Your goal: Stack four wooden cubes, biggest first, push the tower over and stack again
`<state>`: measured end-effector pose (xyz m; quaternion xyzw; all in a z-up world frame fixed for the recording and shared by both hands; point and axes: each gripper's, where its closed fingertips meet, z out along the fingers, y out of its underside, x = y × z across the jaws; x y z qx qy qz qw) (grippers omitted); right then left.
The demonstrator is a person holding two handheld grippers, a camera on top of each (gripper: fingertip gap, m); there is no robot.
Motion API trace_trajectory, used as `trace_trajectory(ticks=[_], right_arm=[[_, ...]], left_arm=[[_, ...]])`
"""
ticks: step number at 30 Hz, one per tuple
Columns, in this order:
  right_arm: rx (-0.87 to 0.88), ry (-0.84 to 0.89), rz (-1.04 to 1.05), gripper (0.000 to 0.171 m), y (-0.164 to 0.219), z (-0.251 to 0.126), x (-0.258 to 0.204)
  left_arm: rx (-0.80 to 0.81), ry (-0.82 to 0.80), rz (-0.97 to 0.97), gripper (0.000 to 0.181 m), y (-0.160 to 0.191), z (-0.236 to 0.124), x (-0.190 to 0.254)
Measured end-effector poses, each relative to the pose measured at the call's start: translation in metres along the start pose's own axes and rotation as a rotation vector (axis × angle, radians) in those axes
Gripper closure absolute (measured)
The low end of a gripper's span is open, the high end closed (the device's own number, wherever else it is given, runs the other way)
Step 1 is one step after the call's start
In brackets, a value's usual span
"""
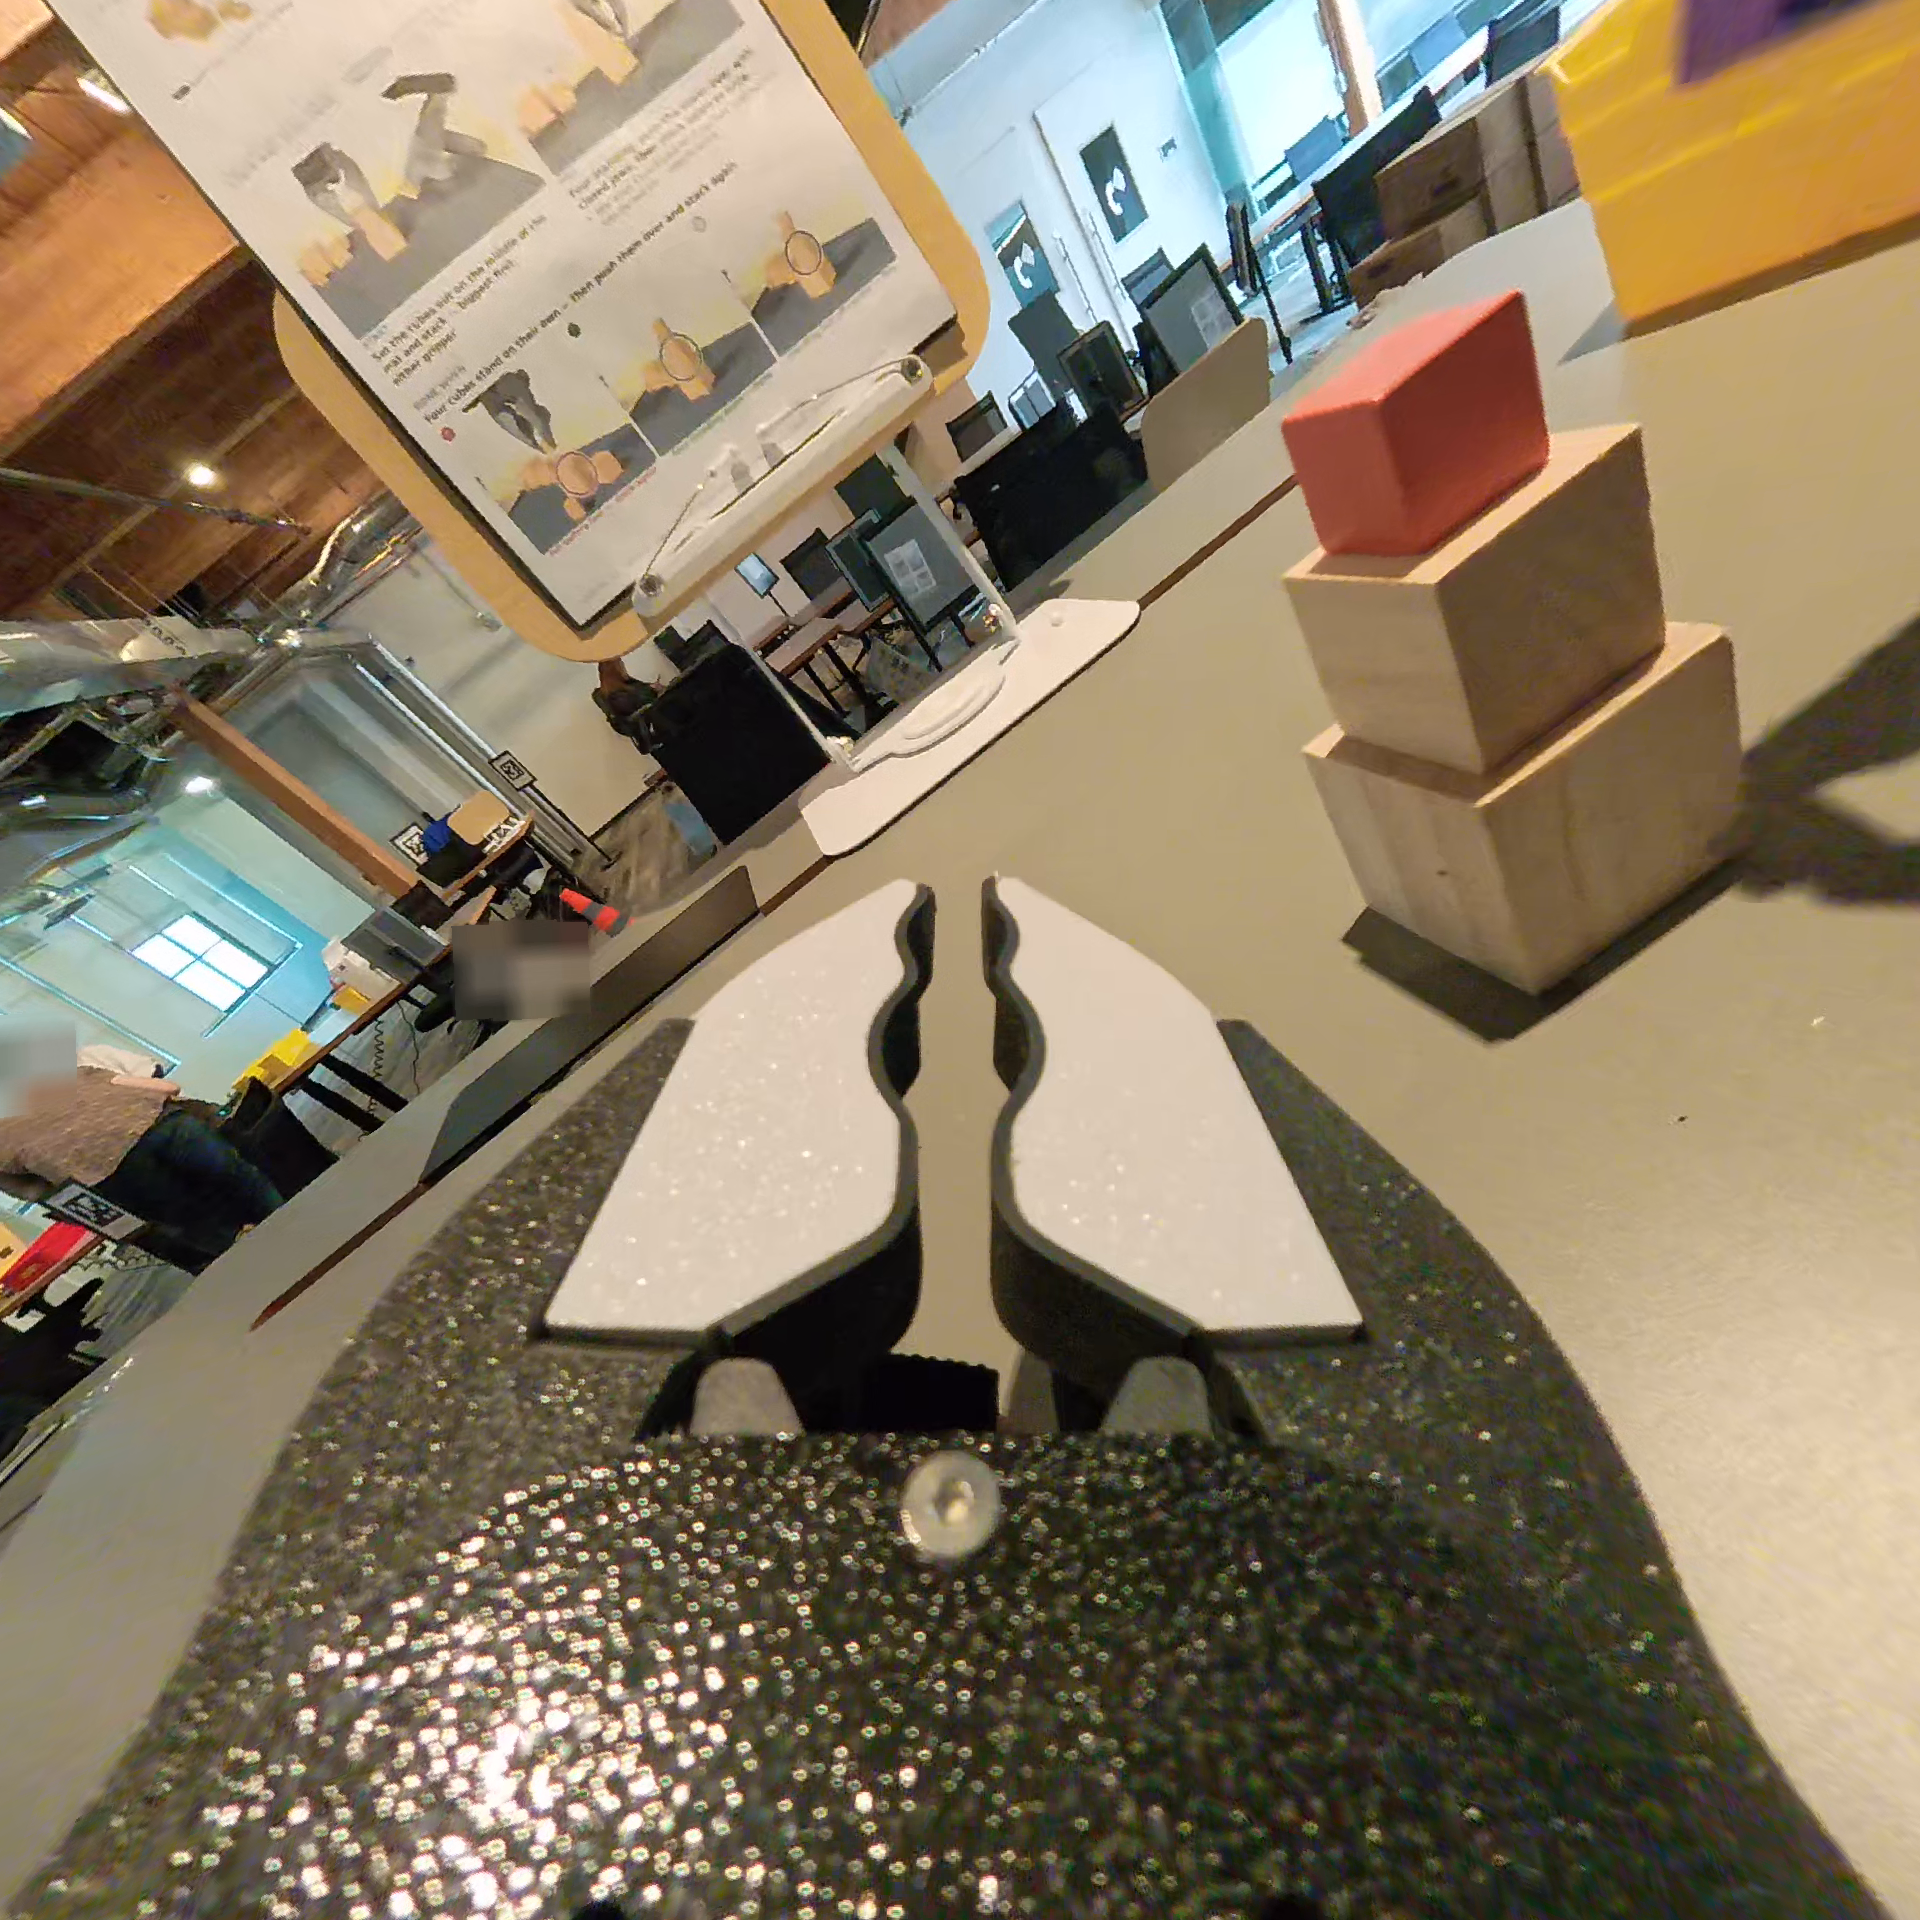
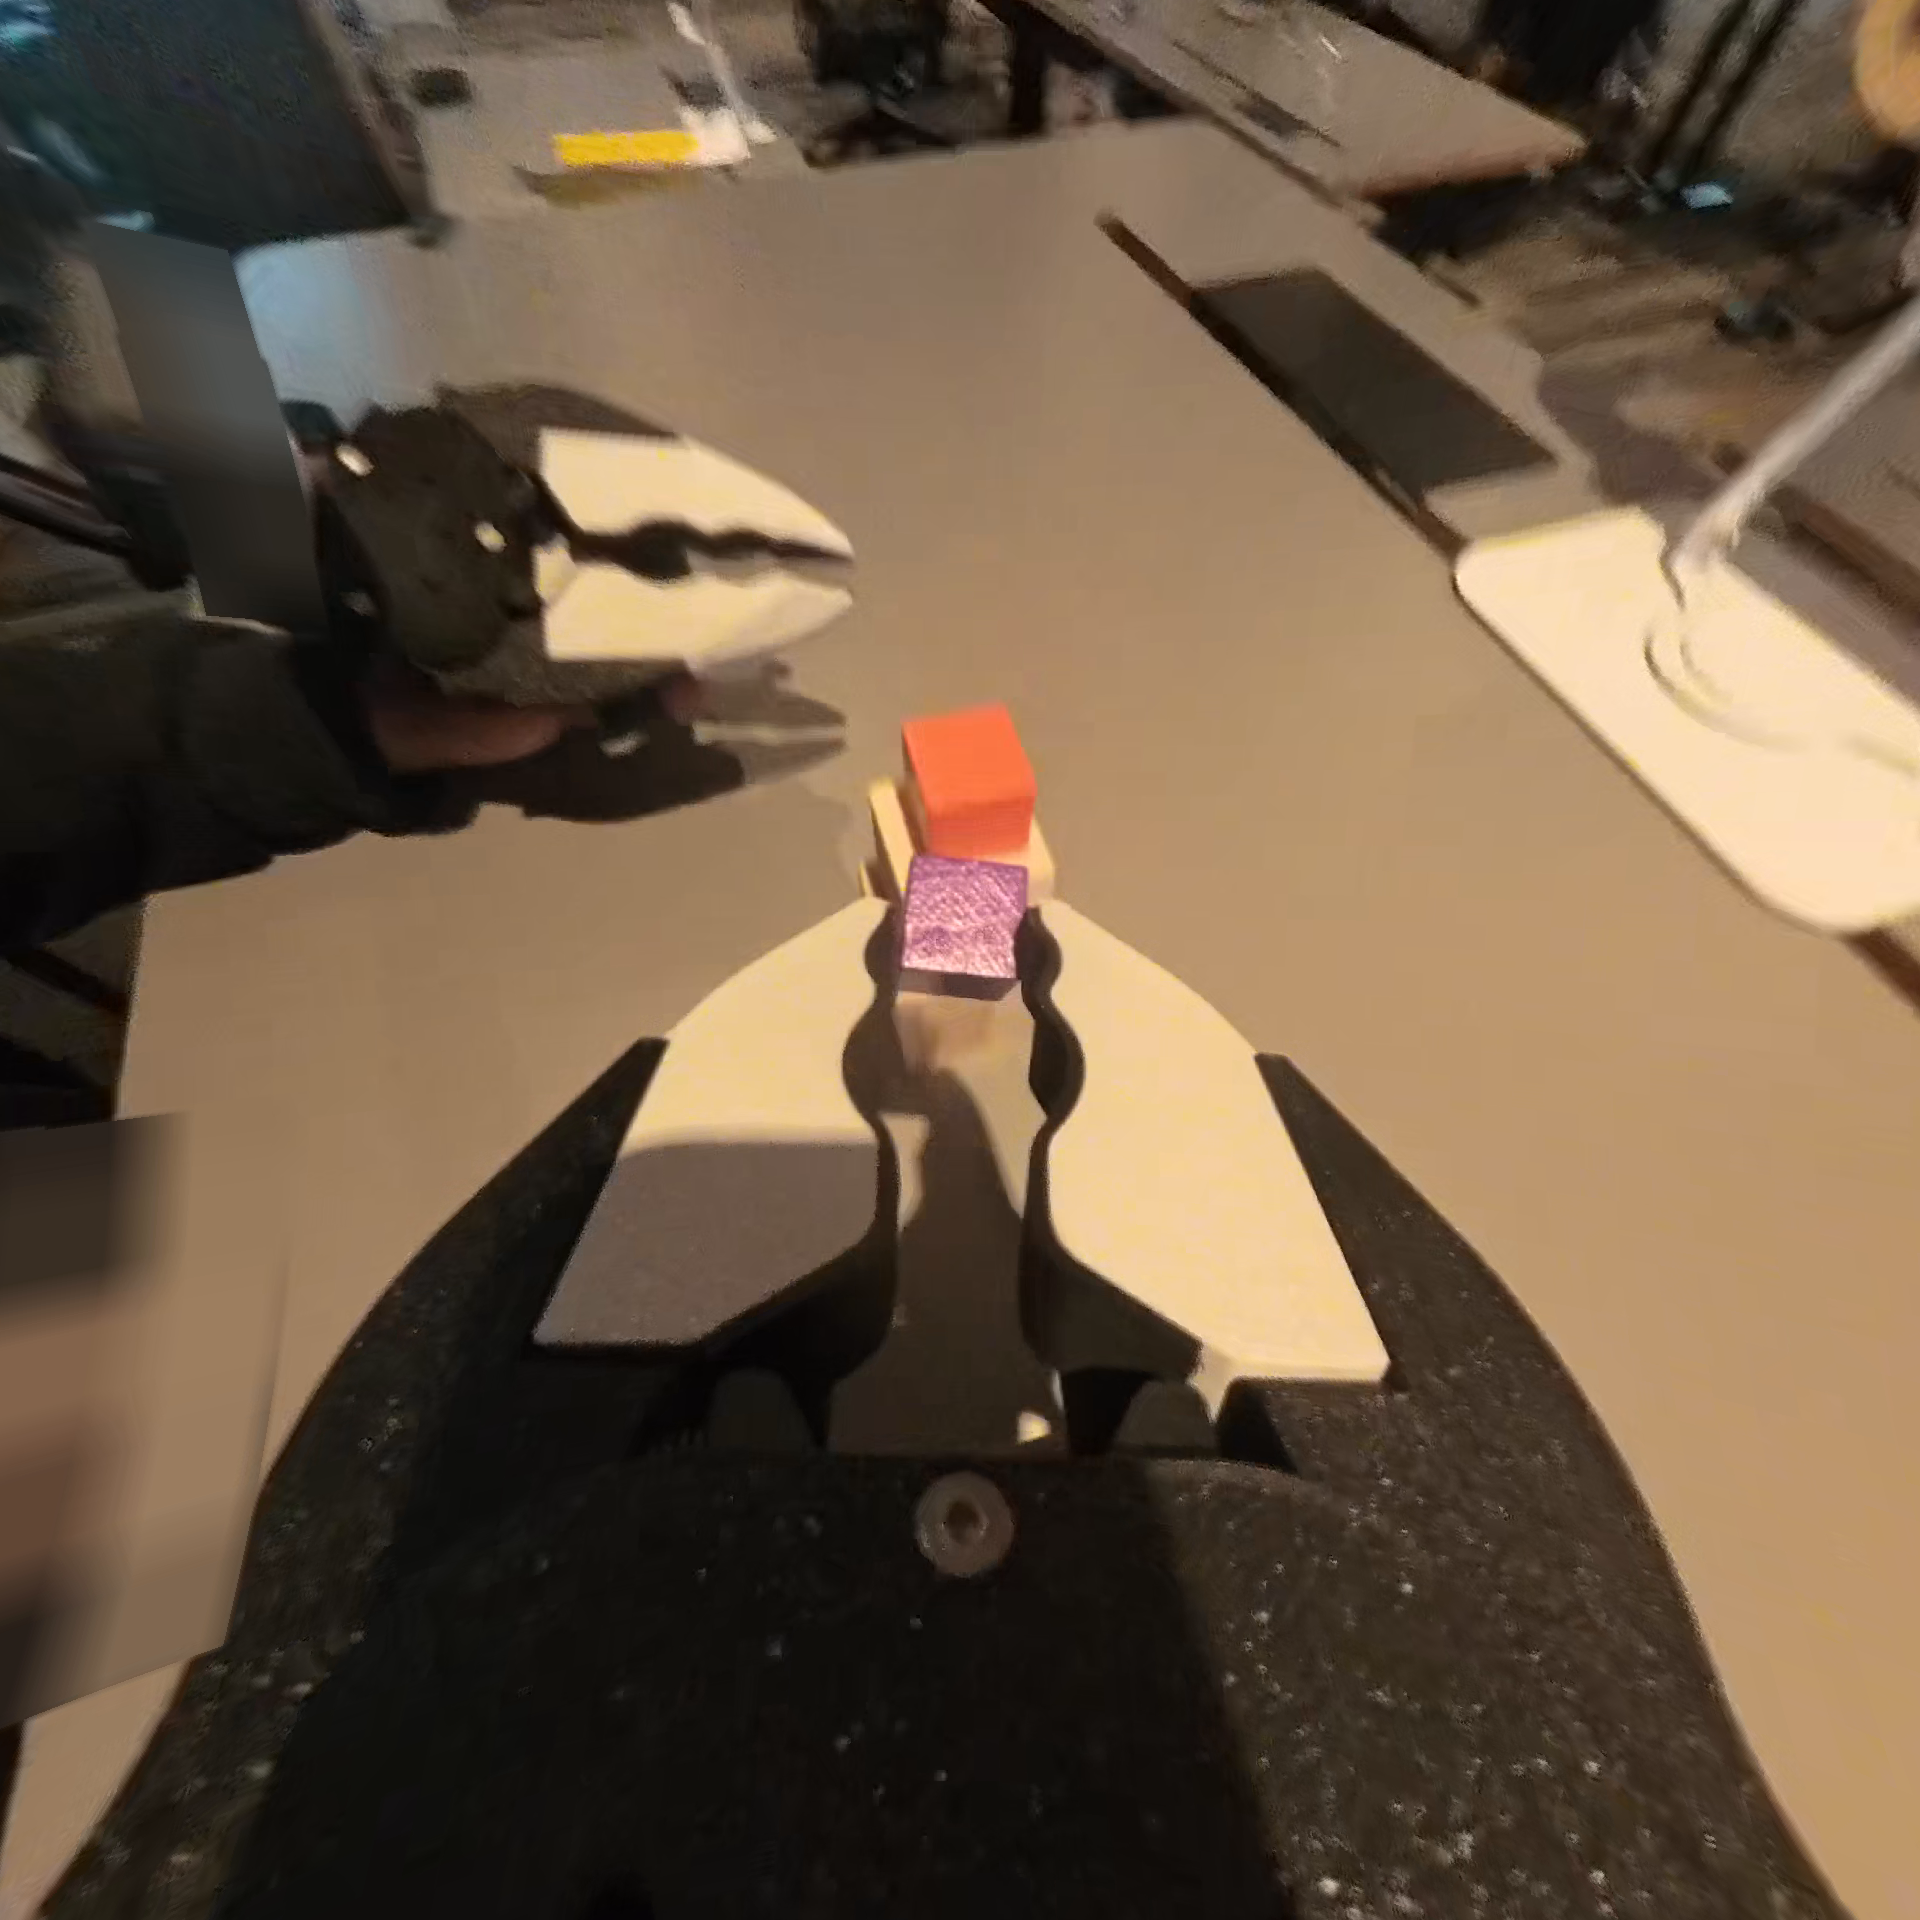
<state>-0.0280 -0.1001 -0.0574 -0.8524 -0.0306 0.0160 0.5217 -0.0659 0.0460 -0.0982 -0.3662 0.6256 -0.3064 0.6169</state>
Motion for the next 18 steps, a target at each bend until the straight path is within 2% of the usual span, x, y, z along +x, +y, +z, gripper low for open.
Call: trace_trajectory(ticks=[4, 10, 18], right_arm=[[-0.031, -0.098, -0.141, 0.149, -0.032, 0.020, -0.004], [-0.176, -0.156, -0.260, 0.149, -0.026, 0.048, -0.004], [-0.222, -0.191, -0.226, 0.149, -0.021, 0.051, 0.001]], left_arm=[[0.006, -0.001, -0.018, 0.174, -0.001, -0.001, -0.002], [0.020, -0.004, -0.045, 0.174, -0.002, -0.002, -0.005], [0.008, 0.004, -0.050, 0.173, 0.000, -0.001, -0.005]])
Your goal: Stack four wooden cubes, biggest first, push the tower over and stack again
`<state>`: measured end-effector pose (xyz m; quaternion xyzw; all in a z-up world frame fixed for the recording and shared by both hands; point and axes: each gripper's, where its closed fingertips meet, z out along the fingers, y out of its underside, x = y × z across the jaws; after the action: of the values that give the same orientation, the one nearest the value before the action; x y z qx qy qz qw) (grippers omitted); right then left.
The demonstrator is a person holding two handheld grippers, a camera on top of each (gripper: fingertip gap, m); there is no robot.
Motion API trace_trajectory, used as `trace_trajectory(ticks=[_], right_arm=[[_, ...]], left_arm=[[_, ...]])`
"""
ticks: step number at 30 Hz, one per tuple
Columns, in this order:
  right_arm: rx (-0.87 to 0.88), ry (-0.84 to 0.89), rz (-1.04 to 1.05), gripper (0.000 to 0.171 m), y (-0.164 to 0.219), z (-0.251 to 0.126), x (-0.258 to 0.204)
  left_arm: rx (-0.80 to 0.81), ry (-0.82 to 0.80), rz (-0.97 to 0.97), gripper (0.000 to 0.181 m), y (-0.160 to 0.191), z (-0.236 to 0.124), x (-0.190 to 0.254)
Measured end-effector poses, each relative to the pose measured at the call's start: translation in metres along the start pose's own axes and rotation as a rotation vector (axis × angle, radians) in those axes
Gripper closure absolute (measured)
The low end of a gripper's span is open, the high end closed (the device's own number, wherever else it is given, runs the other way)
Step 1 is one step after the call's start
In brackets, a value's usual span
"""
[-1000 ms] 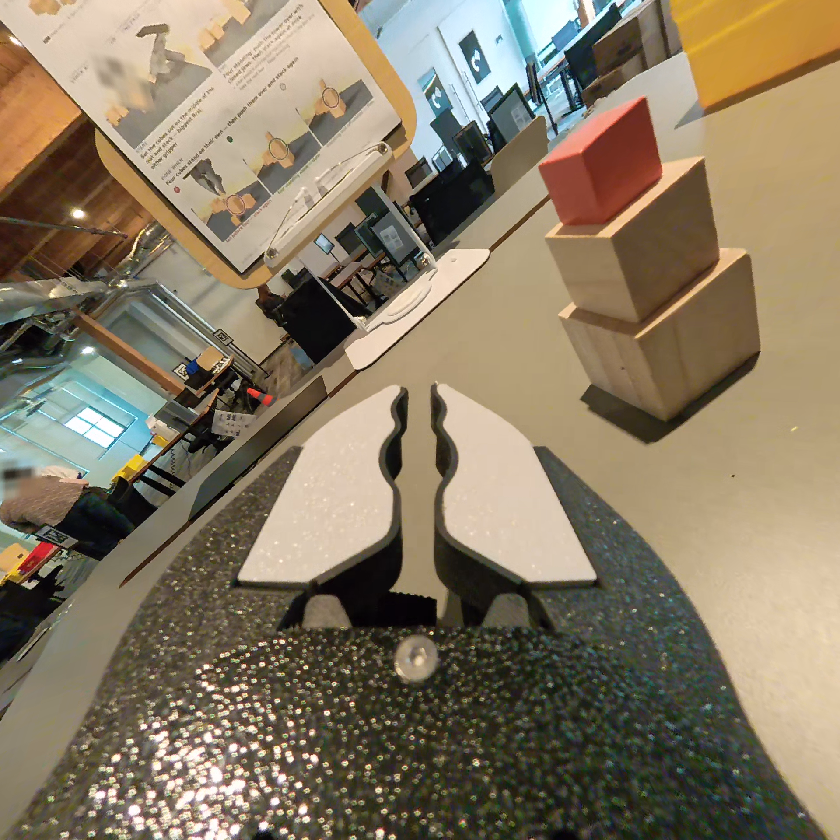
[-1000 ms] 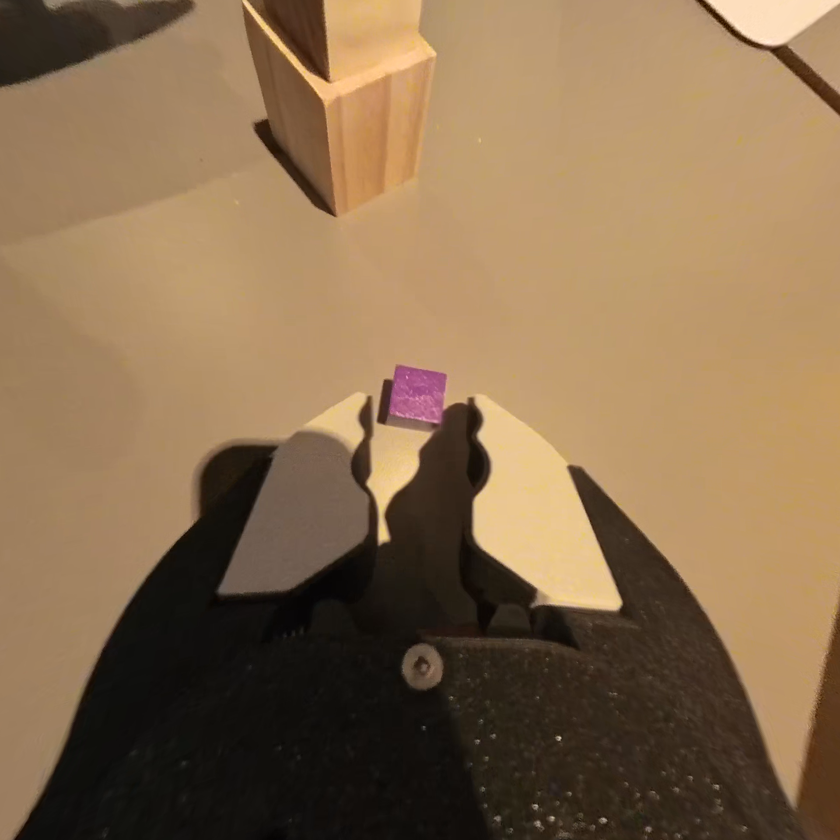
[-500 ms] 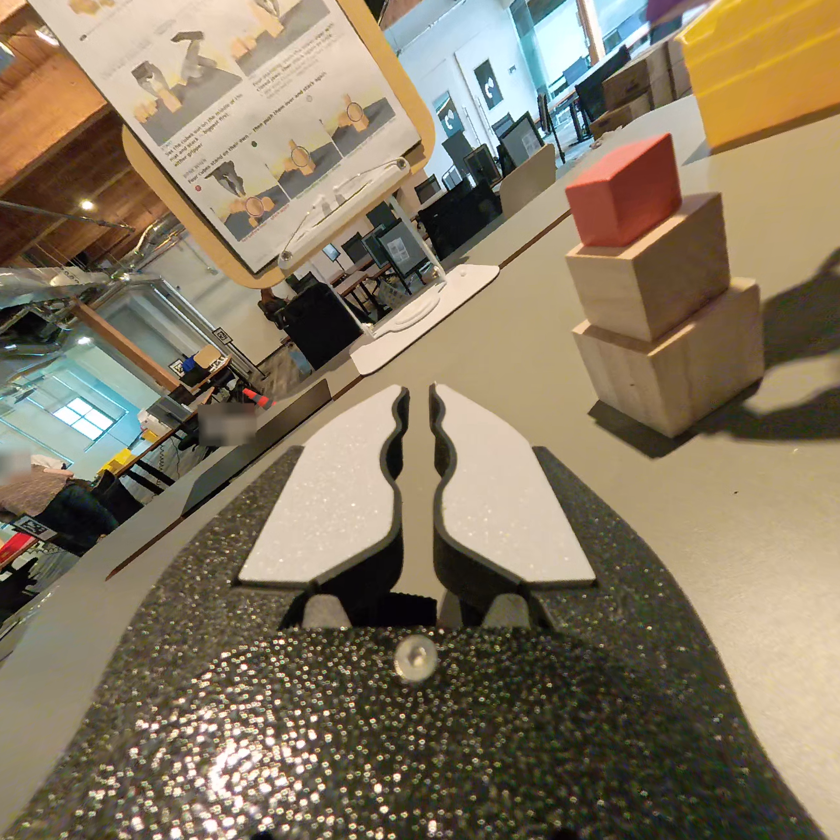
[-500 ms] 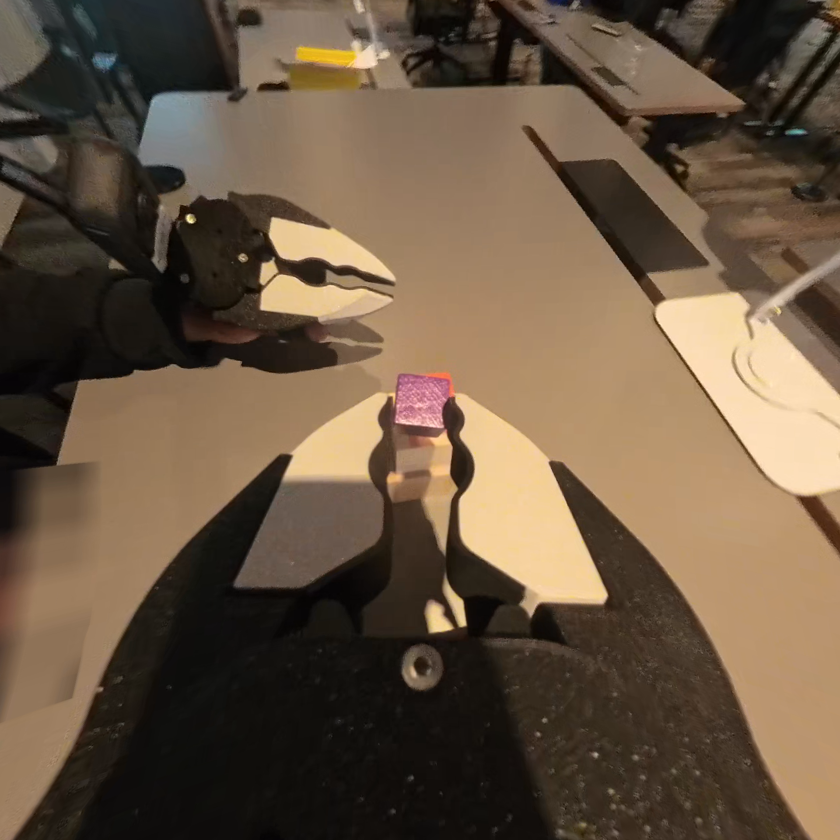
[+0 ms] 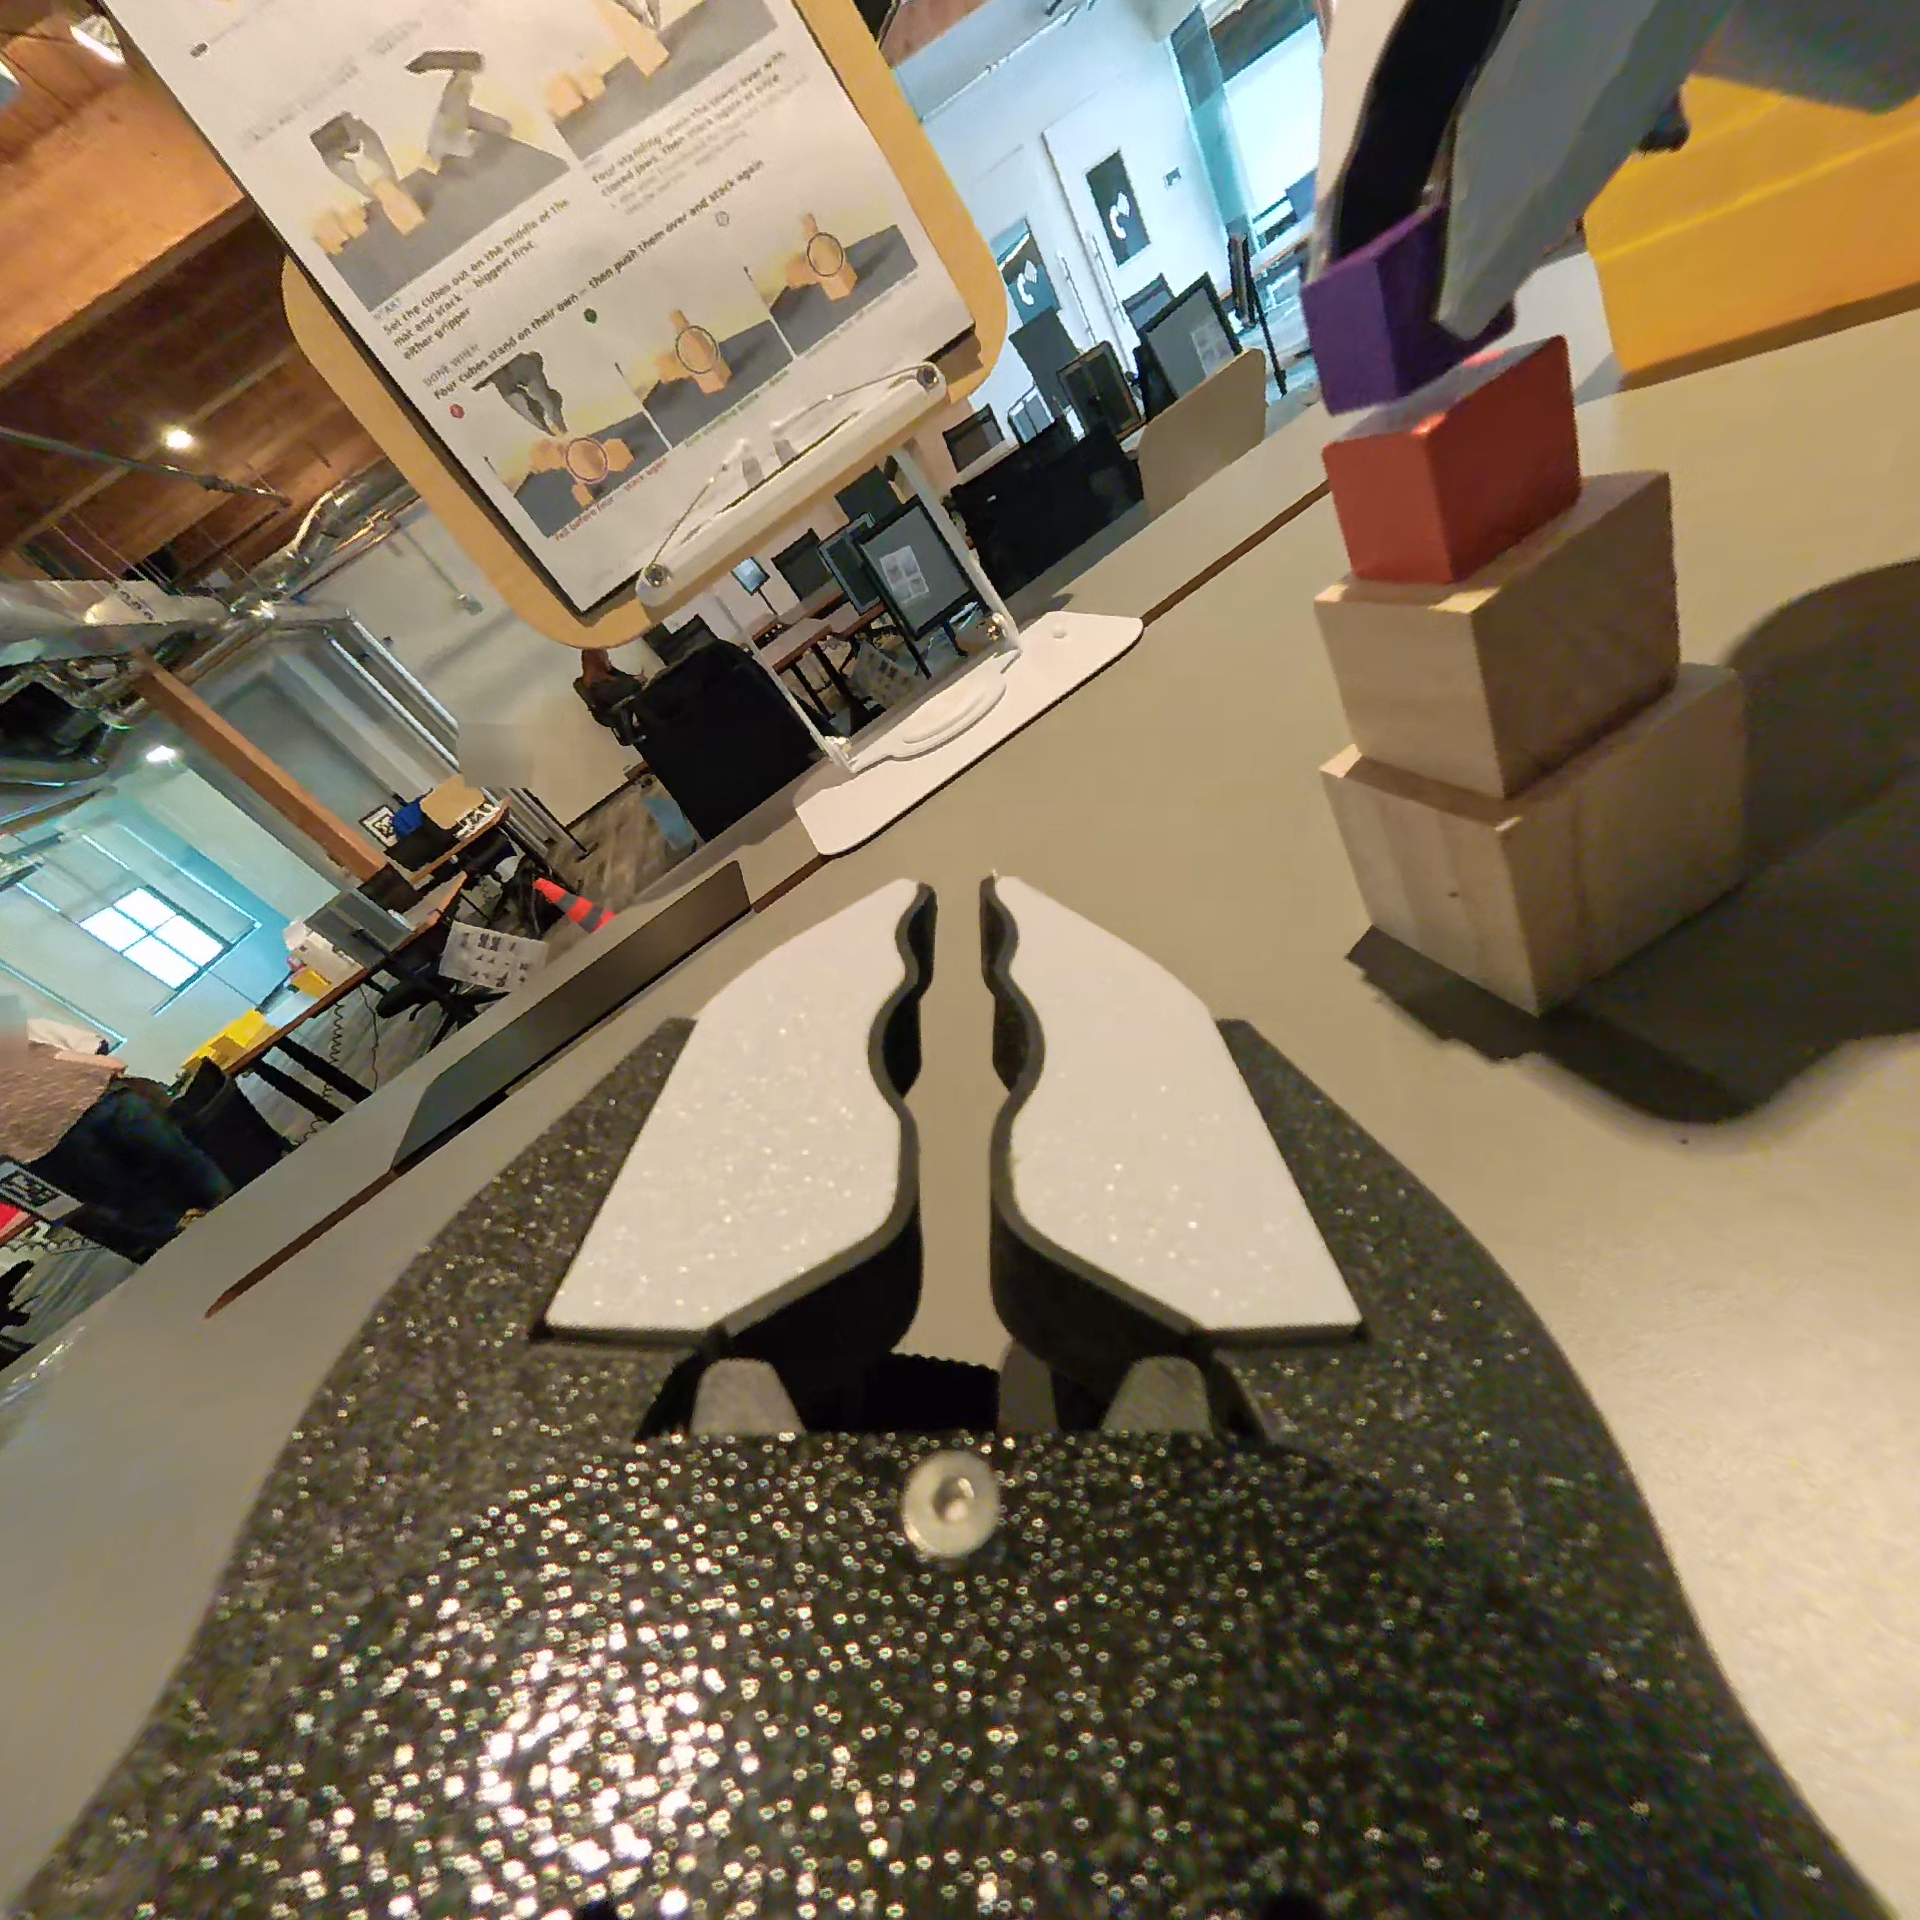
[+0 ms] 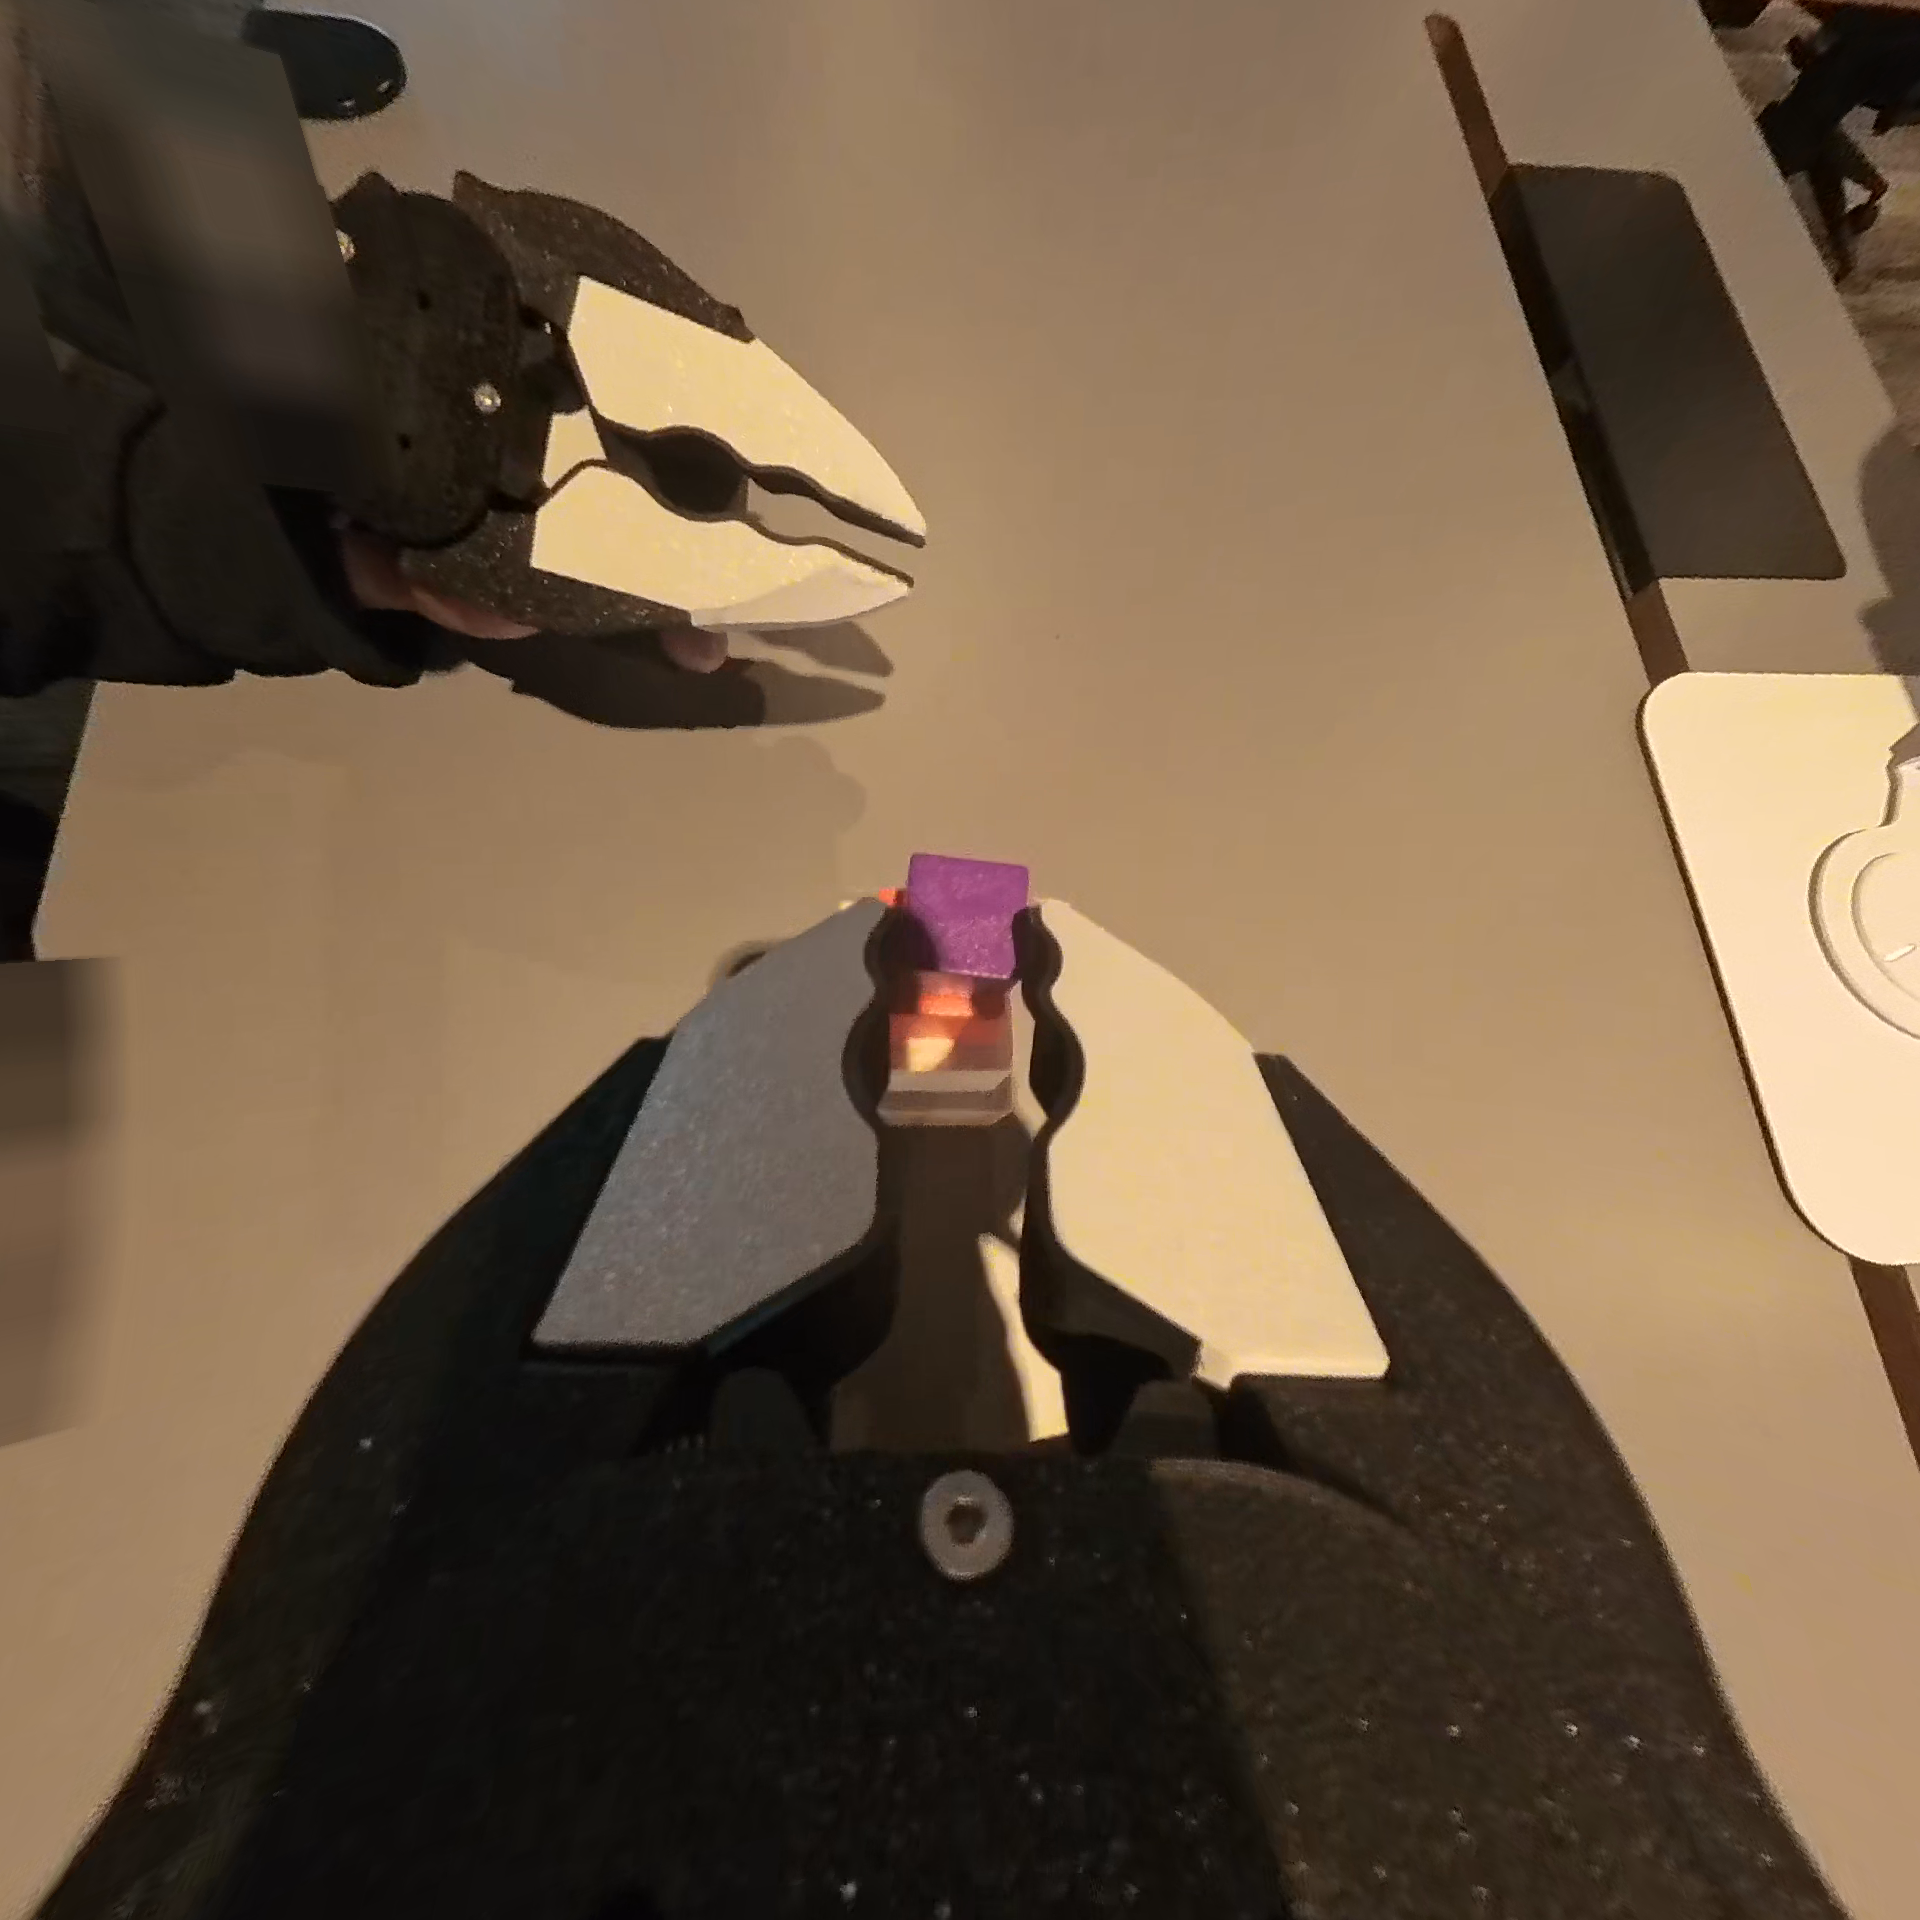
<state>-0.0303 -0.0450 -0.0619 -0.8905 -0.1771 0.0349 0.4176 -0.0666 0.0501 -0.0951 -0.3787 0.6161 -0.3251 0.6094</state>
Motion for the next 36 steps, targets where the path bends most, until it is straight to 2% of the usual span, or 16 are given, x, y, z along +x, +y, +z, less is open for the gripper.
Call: trace_trajectory(ticks=[20, 27, 36], right_arm=[[-0.030, -0.028, 0.006, 0.148, 0.0066, 0.0037, -0.0007], [-0.008, -0.019, 0.012, 0.134, 0.0085, 0.0045, -0.0002], [0.060, -0.022, 0.058, 0.142, 0.0008, 0.0012, -0.0018]], left_arm=[[0.001, 0.002, 0.003, 0.174, -0.0002, 0.0001, 0.0007], [0.003, 0.002, 0.003, 0.173, -0.0004, -0.0001, 0.0006], [0.000, 0.003, 0.004, 0.173, -0.0001, 0.0005, 0.0008]])
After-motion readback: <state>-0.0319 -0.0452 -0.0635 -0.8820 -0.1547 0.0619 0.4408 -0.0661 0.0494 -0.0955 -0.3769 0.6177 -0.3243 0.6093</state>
